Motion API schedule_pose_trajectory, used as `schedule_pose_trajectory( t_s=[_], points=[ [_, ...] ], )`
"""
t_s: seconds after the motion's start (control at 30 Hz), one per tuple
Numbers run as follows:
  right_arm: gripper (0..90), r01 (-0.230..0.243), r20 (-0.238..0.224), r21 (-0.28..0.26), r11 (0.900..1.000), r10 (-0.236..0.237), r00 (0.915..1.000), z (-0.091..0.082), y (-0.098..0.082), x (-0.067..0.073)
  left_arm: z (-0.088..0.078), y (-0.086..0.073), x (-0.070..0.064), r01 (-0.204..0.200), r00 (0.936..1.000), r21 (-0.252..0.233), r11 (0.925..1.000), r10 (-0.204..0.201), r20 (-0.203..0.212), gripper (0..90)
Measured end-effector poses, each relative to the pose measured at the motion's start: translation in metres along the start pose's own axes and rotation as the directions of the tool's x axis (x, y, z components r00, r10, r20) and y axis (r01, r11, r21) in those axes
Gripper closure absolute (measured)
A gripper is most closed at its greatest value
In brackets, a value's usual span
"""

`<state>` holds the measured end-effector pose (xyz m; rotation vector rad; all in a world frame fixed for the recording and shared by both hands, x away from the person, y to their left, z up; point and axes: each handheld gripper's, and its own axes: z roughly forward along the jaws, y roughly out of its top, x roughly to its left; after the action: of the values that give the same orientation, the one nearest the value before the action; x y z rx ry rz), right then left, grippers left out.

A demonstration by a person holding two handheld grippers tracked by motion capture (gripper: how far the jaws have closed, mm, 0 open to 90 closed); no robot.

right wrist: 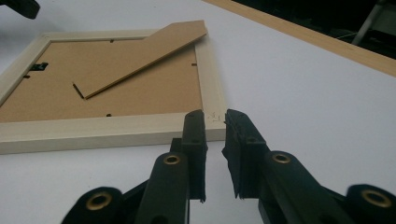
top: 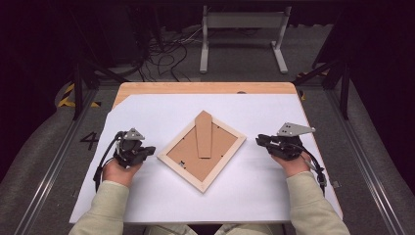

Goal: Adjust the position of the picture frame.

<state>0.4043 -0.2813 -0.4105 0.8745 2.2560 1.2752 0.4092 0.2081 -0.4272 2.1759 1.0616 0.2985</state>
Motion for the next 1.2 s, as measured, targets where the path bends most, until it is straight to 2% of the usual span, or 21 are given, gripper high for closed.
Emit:
schedule_pose_trajectory(
  t_s=[0.1,0.27,0.37,0.5,0.57,0.63,0.7,0.8,0.9,1.0,1.03,1.13,1.2],
  points=[
    [79.5,0.006,-0.002,0.004,1.0,-0.006,1.0,0.0,0.0,0.001,0.009,0.0,0.004,0.015,0.9999,0.019,0.9997,-0.015,0.001,89.5],
    [82.7,0.002,-0.009,0.009,1.0,-0.002,1.0,-0.001,0.0,0.002,0.022,0.0,0.005,0.006,0.9998,0.064,0.9979,-0.007,0.017,89.5],
    [85.2,0.001,-0.011,0.01,1.0,-0.001,0.9999,-0.003,0.0,0.002,0.026,0.0,0.005,0.003,0.9992,0.081,0.9967,-0.006,0.04,89.5],
    [87.0,-0.002,-0.012,0.007,1.0,0.002,0.9999,-0.006,0.0,0.002,0.027,-0.001,0.005,-0.002,0.9992,0.097,0.9953,-0.002,0.039,89.5],
    [87.4,-0.005,-0.011,0.003,1.0,0.005,0.9999,-0.008,-0.001,0.001,0.027,-0.002,0.007,0.015,0.9981,0.104,0.9945,-0.021,0.058,89.5],
    [87.7,-0.008,-0.013,0.0,1.0,0.008,0.9999,-0.01,0.0,0.001,0.027,-0.003,0.007,0.012,0.9975,0.104,0.9945,-0.019,0.068,89.5],
    [88.1,-0.01,-0.012,-0.005,1.0,0.01,0.9999,-0.012,0.0,0.001,0.028,-0.002,0.004,-0.018,0.9931,0.111,0.9936,0.004,0.117,89.6],
    [88.4,-0.012,-0.007,-0.011,1.0,0.012,0.9999,-0.014,0.0,0.0,0.03,-0.001,-0.004,-0.057,0.9883,0.128,0.9901,0.038,0.148,89.6],
    [89.0,-0.02,-0.005,-0.015,1.0,0.02,0.9998,-0.017,0.0,-0.001,0.029,0.001,-0.011,-0.104,0.9803,0.149,0.9834,0.076,0.182,89.6],
    [89.6,-0.026,0.0,-0.013,1.0,0.026,0.9997,-0.018,0.0,-0.002,0.029,0.002,-0.017,-0.126,0.9732,0.157,0.9797,0.091,0.211,89.6],
    [89.6,-0.026,0.0,-0.013,1.0,0.026,0.9997,-0.018,0.0,-0.002,0.029,0.002,-0.017,-0.126,0.9732,0.157,0.9797,0.091,0.211,89.6],
    [89.9,-0.035,0.007,-0.01,0.999,0.035,0.9994,-0.019,-0.001,-0.003,0.03,0.005,-0.027,-0.176,0.9595,0.16,0.9713,0.133,0.248,89.6],
    [90.0,-0.044,0.011,-0.006,0.999,0.044,0.999,-0.019,-0.001,-0.004,0.032,0.007,-0.034,-0.193,0.9505,0.164,0.9673,0.143,0.276,89.6]
  ],
)
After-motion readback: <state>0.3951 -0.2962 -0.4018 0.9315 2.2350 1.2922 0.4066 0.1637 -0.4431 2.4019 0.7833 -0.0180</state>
